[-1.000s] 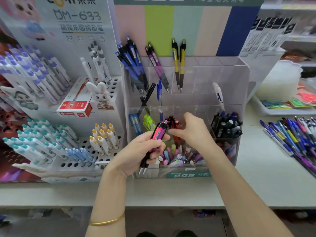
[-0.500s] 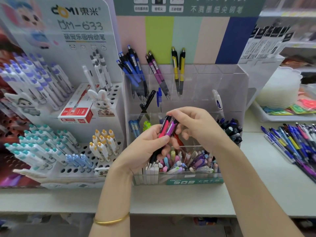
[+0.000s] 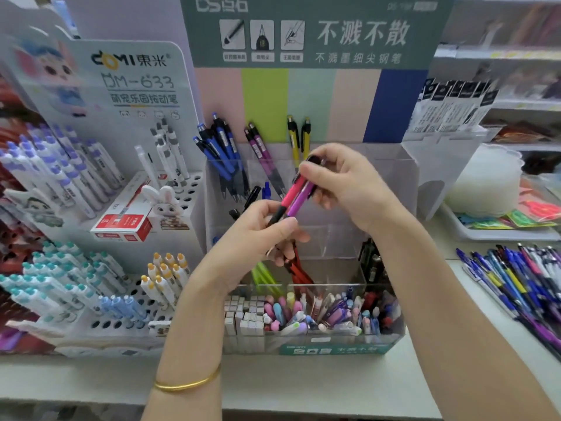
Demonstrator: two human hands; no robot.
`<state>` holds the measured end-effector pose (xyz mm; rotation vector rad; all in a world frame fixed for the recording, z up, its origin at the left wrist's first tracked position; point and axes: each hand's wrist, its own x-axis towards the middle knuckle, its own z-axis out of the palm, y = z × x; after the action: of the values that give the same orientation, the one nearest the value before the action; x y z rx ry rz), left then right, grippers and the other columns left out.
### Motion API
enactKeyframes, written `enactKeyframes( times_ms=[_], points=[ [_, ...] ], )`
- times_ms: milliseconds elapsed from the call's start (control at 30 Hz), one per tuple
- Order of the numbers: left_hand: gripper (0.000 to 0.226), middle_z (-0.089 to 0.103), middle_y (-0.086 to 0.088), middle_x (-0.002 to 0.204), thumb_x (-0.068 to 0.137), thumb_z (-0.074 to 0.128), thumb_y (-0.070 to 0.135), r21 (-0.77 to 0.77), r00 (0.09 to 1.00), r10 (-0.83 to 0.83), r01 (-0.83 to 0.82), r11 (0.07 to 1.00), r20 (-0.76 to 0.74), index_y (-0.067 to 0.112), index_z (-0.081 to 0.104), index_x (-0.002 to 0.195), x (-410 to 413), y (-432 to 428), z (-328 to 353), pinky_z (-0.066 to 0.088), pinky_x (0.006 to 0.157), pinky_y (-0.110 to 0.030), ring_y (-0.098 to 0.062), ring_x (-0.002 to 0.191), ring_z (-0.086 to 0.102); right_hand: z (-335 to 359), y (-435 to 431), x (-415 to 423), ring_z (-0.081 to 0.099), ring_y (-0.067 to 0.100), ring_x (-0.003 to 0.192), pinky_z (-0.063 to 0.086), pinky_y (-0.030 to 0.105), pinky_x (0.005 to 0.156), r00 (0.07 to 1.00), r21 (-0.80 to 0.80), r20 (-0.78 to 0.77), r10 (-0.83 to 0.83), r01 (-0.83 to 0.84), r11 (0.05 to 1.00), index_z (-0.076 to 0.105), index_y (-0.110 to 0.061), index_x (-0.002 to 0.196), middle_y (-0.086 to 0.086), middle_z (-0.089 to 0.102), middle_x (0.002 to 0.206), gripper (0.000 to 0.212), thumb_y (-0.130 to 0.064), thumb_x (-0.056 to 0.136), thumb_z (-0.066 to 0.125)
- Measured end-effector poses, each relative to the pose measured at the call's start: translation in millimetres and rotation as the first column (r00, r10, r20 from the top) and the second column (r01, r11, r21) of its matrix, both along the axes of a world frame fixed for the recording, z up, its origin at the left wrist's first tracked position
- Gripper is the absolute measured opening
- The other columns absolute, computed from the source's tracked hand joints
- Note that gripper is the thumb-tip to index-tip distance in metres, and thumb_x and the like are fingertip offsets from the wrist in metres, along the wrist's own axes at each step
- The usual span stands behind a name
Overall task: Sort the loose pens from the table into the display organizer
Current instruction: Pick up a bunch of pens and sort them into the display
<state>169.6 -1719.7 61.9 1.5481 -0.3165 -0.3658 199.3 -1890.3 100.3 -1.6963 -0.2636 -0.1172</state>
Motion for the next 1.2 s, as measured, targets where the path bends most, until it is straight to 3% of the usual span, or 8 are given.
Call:
enactKeyframes(
  times_ms=[167, 300, 467, 567, 800, 933, 1067, 1200],
  points=[
    [0.04, 0.071, -0.009, 0.101, 0.098, 0.053, 0.012, -0.107, 0.972, 0.233, -0.233, 0.967, -0.013, 0.015, 0.036, 0.134, 10.5, -5.8, 11.5, 0.056, 0.06, -0.026, -0.016, 0.07, 0.066, 42.1, -10.9, 40.2, 0.058, 0.01, 0.059, 0.045, 0.017, 0.05, 0.853, -0.035, 0.461, -0.245, 0.294, 0.955, 0.047, -0.022, 0.085, 0.001, 0.059, 0.077, 0.017, -0.013, 0.095, 0.057],
    [0.033, 0.073, -0.004, 0.094, 0.098, 0.052, 0.01, -0.131, 0.945, 0.328, -0.326, 0.936, -0.004, 0.015, 0.043, 0.13, 14.3, -9.6, 17.4, 0.056, 0.062, -0.03, -0.015, 0.07, 0.066, 53.9, -1.1, 64.0, 0.056, 0.018, 0.073, 0.043, 0.017, 0.065, 0.731, -0.238, 0.668, -0.137, 0.385, 0.892, 0.051, 0.001, 0.098, -0.01, 0.049, 0.077, 0.018, -0.015, 0.093, 0.057],
    [0.024, 0.074, -0.005, 0.091, 0.099, 0.051, 0.009, -0.146, 0.937, 0.349, -0.347, 0.926, -0.014, 0.019, 0.048, 0.121, 16.8, -8.0, 21.5, 0.056, 0.059, -0.028, -0.014, 0.067, 0.066, 59.5, 18.8, 81.7, 0.055, 0.019, 0.081, 0.044, 0.031, 0.071, 0.774, -0.56, 0.624, 0.106, 0.348, 0.752, 0.05, 0.0, 0.106, 0.003, 0.059, 0.09, 0.024, -0.019, 0.094, 0.058],
    [0.025, 0.074, -0.004, 0.09, 0.099, 0.05, 0.009, -0.144, 0.944, 0.33, -0.328, 0.934, -0.016, 0.019, 0.047, 0.122, 19.8, -5.2, 23.8, 0.055, 0.057, -0.026, -0.013, 0.066, 0.065, 55.4, 30.1, 87.9, 0.057, 0.025, 0.087, 0.047, 0.038, 0.076, 0.812, -0.633, 0.565, 0.146, 0.313, 0.708, 0.054, -0.004, 0.109, 0.007, 0.064, 0.098, 0.027, -0.024, 0.093, 0.06],
    [0.024, 0.072, -0.005, 0.093, 0.099, 0.05, 0.008, -0.138, 0.959, 0.284, -0.282, 0.949, -0.006, 0.016, 0.049, 0.122, 26.6, -5.5, 28.0, 0.055, 0.058, -0.025, -0.013, 0.066, 0.065, 59.0, 30.1, 86.4, 0.054, 0.018, 0.076, 0.048, 0.033, 0.074, 0.757, -0.381, 0.653, -0.025, 0.356, 0.853, 0.06, -0.005, 0.096, 0.003, 0.057, 0.087, 0.016, -0.017, 0.087, 0.066],
    [0.022, 0.069, -0.01, 0.106, 0.099, 0.051, 0.009, -0.113, 0.969, 0.247, -0.245, 0.963, -0.003, 0.01, 0.052, 0.121, 30.2, -10.0, 27.6, 0.056, 0.059, -0.025, -0.014, 0.07, 0.067, 60.0, 6.6, 61.2, 0.063, 0.02, 0.063, 0.047, 0.025, 0.049, 0.749, -0.072, 0.64, -0.175, 0.286, 0.956, 0.05, -0.012, 0.09, 0.001, 0.058, 0.078, 0.01, -0.011, 0.092, 0.06],
    [0.017, 0.07, -0.007, 0.106, 0.099, 0.049, 0.008, -0.087, 0.98, 0.198, -0.196, 0.977, 0.01, 0.011, 0.056, 0.115, 34.3, -17.5, 25.3, 0.055, 0.059, -0.025, -0.013, 0.073, 0.068, 57.2, -31.5, 41.0, 0.064, 0.018, 0.056, 0.045, 0.027, 0.042, 0.708, 0.081, 0.6, -0.372, 0.409, 0.909, 0.045, -0.023, 0.086, 0.006, 0.061, 0.076, 0.017, -0.013, 0.095, 0.056],
    [0.017, 0.069, -0.008, 0.107, 0.1, 0.048, 0.007, -0.068, 0.988, 0.157, -0.156, 0.985, 0.004, 0.011, 0.056, 0.114, 36.0, -28.4, 23.2, 0.054, 0.058, -0.024, -0.013, 0.072, 0.067, 45.2, -49.7, 43.7, 0.064, 0.013, 0.058, 0.05, 0.032, 0.053, 0.696, -0.104, 0.571, -0.435, 0.587, 0.803, 0.047, -0.022, 0.086, -0.003, 0.059, 0.072, 0.016, -0.015, 0.091, 0.06]
  ],
)
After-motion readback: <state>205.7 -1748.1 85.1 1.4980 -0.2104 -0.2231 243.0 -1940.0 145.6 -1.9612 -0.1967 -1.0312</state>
